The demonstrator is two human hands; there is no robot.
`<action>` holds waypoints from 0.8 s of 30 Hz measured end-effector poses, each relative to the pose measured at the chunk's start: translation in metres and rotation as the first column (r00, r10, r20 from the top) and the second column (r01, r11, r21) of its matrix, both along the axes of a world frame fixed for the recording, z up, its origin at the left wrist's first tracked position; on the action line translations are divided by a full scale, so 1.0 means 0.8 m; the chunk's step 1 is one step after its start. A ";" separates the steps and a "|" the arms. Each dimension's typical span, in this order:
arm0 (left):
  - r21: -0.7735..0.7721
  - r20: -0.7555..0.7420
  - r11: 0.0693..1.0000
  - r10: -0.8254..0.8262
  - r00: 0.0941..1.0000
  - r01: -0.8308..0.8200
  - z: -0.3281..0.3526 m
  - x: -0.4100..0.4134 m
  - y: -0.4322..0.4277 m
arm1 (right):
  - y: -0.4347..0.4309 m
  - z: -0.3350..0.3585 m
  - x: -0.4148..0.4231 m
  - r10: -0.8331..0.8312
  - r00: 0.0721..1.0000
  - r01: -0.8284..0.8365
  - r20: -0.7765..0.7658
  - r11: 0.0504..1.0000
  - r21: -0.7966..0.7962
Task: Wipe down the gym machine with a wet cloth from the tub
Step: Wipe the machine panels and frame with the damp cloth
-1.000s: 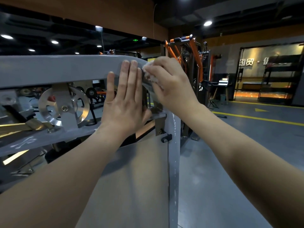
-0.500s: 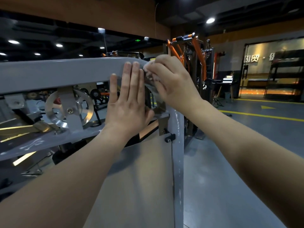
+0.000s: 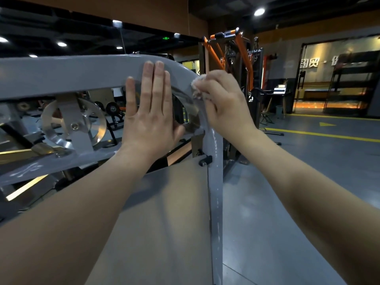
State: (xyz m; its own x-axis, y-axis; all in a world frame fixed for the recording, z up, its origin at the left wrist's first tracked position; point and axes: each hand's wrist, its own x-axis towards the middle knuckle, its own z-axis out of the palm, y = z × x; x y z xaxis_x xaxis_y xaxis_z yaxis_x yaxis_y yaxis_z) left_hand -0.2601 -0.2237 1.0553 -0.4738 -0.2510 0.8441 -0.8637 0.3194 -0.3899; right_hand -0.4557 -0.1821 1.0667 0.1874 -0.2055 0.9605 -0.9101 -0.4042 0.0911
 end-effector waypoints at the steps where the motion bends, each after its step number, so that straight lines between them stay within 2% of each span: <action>1: -0.003 -0.003 1.000 -0.001 1.000 0.001 0.000 0.000 -0.001 | 0.001 -0.016 -0.007 -0.013 1.000 0.012 0.011 1.000 0.007; 5: -0.019 -0.007 1.000 -0.008 1.000 0.008 -0.001 0.000 -0.003 | 0.013 -0.084 -0.027 -0.057 0.997 0.054 0.048 0.996 0.072; 11: -0.007 0.002 1.000 0.005 1.000 -0.005 0.001 0.000 0.000 | -0.002 -0.002 -0.001 0.012 0.999 -0.013 0.048 1.000 0.027; 13: 0.005 0.000 1.000 0.010 1.000 -0.010 0.002 0.000 0.002 | -0.003 -0.001 -0.003 0.024 0.998 -0.024 0.066 1.000 0.009; 19: -0.008 -0.007 1.000 0.008 1.000 -0.008 0.000 -0.001 -0.001 | 0.015 -0.122 -0.017 -0.028 0.996 0.019 0.080 0.994 0.104; 21: -0.017 -0.007 1.000 0.011 1.000 -0.011 0.000 0.000 0.000 | 0.014 -0.117 -0.015 -0.026 0.998 0.018 0.059 0.991 0.136; 24: -0.016 -0.009 1.000 0.002 1.000 -0.003 0.000 -0.001 0.002 | 0.009 -0.072 -0.006 -0.017 0.998 0.011 0.065 0.996 0.093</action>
